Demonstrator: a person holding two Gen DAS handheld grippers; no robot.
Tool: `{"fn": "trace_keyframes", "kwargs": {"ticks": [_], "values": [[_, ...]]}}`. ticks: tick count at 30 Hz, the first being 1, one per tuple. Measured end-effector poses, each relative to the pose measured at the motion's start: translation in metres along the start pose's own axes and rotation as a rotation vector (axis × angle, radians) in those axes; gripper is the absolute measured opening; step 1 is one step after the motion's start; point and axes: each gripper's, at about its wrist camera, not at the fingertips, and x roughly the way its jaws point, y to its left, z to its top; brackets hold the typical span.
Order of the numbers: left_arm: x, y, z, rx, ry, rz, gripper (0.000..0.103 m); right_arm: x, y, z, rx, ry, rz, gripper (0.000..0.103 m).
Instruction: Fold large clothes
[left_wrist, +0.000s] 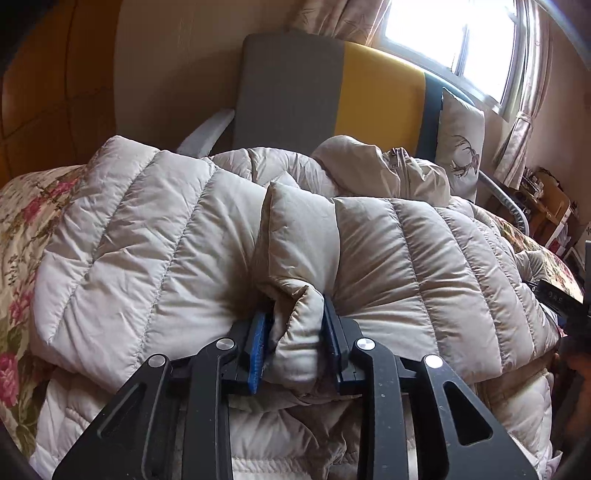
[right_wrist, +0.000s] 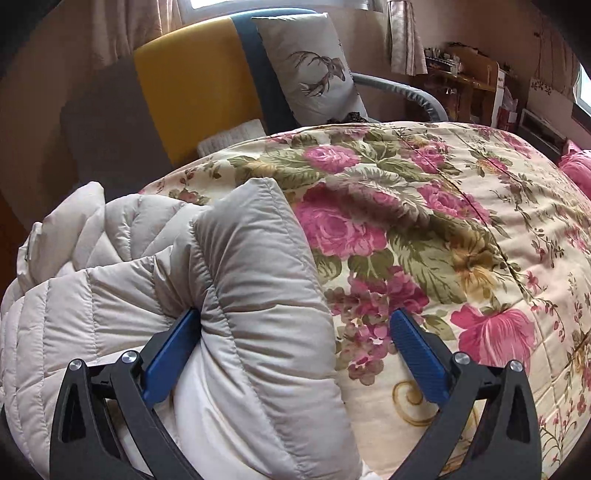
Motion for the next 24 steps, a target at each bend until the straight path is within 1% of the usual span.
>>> {"fn": "trace_keyframes", "kwargs": {"ticks": [2, 5, 7, 9, 10, 12, 14, 15, 16, 17, 18, 19, 20, 22, 24], "values": [[0.005, -0.002, 0.001, 0.003, 0.005, -0.002, 0.028, 0.006, 0.001, 0.0, -0.01, 0.017, -0.004, 0.101], [0.009, 0.002, 0.002, -0.015, 0.016, -0.023, 0.028, 0.006, -0.009, 0.001, 0.027, 0.019, 0.048, 0.101], [0.01, 0.003, 0.002, -0.024, 0.017, -0.033, 0.028, -0.002, -0.016, 0.003, 0.06, 0.018, 0.069, 0.101], [0.009, 0.004, 0.002, -0.028, 0.015, -0.036, 0.028, -0.029, -0.017, 0.0, 0.073, -0.023, 0.054, 0.101], [0.009, 0.004, 0.002, -0.027, 0.013, -0.034, 0.028, -0.046, -0.017, -0.004, 0.067, -0.056, 0.07, 0.101], [0.007, 0.003, 0.001, -0.02, 0.011, -0.024, 0.029, -0.069, -0.014, -0.017, 0.035, -0.081, 0.089, 0.101], [0.006, 0.001, 0.001, -0.012, 0.013, -0.013, 0.029, -0.08, -0.009, -0.027, -0.002, -0.101, 0.068, 0.101], [0.005, 0.0, 0.002, -0.01, 0.015, -0.007, 0.03, -0.079, -0.007, -0.03, -0.019, -0.105, 0.026, 0.101], [0.004, 0.0, 0.002, -0.009, 0.016, -0.003, 0.032, -0.073, -0.003, -0.031, -0.035, -0.1, -0.043, 0.101], [0.001, 0.0, 0.003, -0.007, 0.022, -0.004, 0.034, -0.061, -0.005, -0.031, -0.043, -0.078, -0.088, 0.101], [-0.002, 0.0, 0.004, -0.005, 0.032, -0.003, 0.039, -0.045, -0.01, -0.032, -0.028, -0.026, -0.069, 0.101], [-0.008, 0.0, 0.007, -0.009, 0.043, 0.005, 0.048, -0.031, -0.017, -0.031, 0.01, 0.035, -0.026, 0.101], [-0.02, 0.003, 0.008, -0.03, 0.044, 0.014, 0.055, -0.028, -0.024, -0.03, 0.042, 0.041, -0.003, 0.101], [-0.044, 0.013, 0.007, -0.086, 0.006, 0.006, 0.082, -0.034, -0.028, -0.031, 0.059, 0.02, 0.019, 0.101], [-0.069, 0.027, 0.004, -0.142, -0.039, 0.002, 0.088, -0.041, -0.036, -0.029, 0.103, 0.008, 0.058, 0.101]]}}
